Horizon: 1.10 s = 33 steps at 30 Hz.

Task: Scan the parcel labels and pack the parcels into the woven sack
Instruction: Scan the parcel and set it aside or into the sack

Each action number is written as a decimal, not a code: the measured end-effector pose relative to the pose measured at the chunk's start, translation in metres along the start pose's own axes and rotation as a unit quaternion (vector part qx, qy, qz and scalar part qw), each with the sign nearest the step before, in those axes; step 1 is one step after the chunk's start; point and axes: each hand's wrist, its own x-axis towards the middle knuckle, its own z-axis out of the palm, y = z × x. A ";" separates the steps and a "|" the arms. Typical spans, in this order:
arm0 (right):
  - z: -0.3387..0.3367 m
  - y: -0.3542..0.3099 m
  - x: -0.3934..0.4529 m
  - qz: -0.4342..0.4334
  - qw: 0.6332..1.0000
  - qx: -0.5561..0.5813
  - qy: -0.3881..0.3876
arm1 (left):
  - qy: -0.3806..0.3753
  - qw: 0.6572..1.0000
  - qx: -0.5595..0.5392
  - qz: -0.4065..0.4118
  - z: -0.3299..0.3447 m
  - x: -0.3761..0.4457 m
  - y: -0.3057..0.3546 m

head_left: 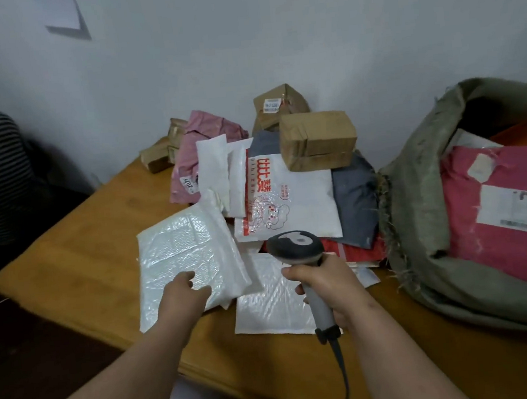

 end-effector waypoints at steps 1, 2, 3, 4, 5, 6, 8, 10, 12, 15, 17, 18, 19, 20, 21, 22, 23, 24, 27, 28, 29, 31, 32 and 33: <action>0.004 0.000 0.004 0.002 1.000 0.000 -0.006 | -0.005 1.000 0.003 -0.003 0.001 0.001 -0.004; 0.008 0.000 0.008 0.003 1.000 -0.002 -0.013 | -0.010 1.000 0.009 -0.005 0.001 0.002 -0.006; 0.011 0.000 0.012 0.005 1.000 -0.005 -0.019 | -0.014 1.000 0.019 -0.006 0.002 0.004 -0.008; 0.014 0.000 0.017 0.007 1.000 -0.009 -0.025 | -0.018 0.999 0.030 -0.008 0.003 0.006 -0.009; 0.016 0.001 0.022 0.010 0.999 -0.014 -0.032 | -0.020 0.999 0.039 -0.012 0.004 0.009 -0.009; 0.019 0.001 0.027 0.012 0.999 -0.019 -0.038 | -0.021 0.999 0.044 -0.016 0.004 0.012 -0.009; 0.024 0.003 0.038 0.015 0.998 -0.026 -0.050 | -0.024 0.998 0.044 -0.023 0.006 0.019 -0.010; 0.032 0.007 0.048 0.021 0.997 -0.033 -0.064 | -0.031 0.998 0.035 -0.034 0.008 0.027 -0.013; 0.043 0.010 0.057 0.033 0.995 -0.036 -0.083 | -0.043 0.998 0.010 -0.053 0.010 0.034 -0.016; 0.064 0.014 0.068 0.057 0.991 -0.028 -0.117 | -0.051 0.995 -0.022 -0.077 0.006 0.043 -0.021; 0.078 0.016 0.075 0.075 0.988 -0.024 -0.135 | -0.045 0.995 -0.028 -0.090 -0.001 0.052 -0.025; 0.084 0.017 0.079 0.085 0.986 -0.024 -0.141 | -0.042 0.994 -0.030 -0.095 -0.006 0.058 -0.028; 0.091 0.018 0.082 0.096 0.985 -0.027 -0.142 | -0.043 0.994 -0.032 -0.100 -0.011 0.064 -0.031; 0.097 0.019 0.086 0.107 0.984 -0.029 -0.139 | -0.048 0.993 -0.032 -0.103 -0.016 0.071 -0.036; 0.103 0.019 0.088 0.117 0.984 -0.031 -0.129 | -0.056 0.992 -0.033 -0.108 -0.021 0.078 -0.040; 0.109 0.019 0.090 0.126 0.985 -0.027 -0.115 | -0.067 0.991 -0.036 -0.113 -0.026 0.084 -0.044; 0.116 0.017 0.090 0.131 0.986 -0.019 -0.099 | -0.077 0.989 -0.040 -0.117 -0.031 0.091 -0.047; 0.124 0.014 0.090 0.130 0.988 -0.008 -0.085 | -0.086 0.988 -0.045 -0.120 -0.035 0.097 -0.049; 0.149 0.000 0.086 0.112 0.990 0.038 -0.077 | -0.132 0.972 -0.102 -0.162 -0.056 0.109 -0.043; 0.157 -0.006 0.085 0.103 0.989 0.056 -0.086 | -0.157 0.961 -0.131 -0.186 -0.064 0.111 -0.039; 0.165 -0.012 0.083 0.093 0.988 0.076 -0.098 | -0.182 0.949 -0.156 -0.205 -0.074 0.114 -0.035; 0.181 -0.025 0.079 0.072 0.982 0.126 -0.123 | -0.232 0.926 -0.193 -0.226 -0.094 0.122 -0.033; 0.188 -0.031 0.077 0.062 0.975 0.161 -0.138 | -0.259 0.915 -0.207 -0.231 -0.104 0.125 -0.032; 0.195 -0.037 0.074 0.050 0.966 0.200 -0.157 | -0.286 0.902 -0.224 -0.233 -0.112 0.128 -0.031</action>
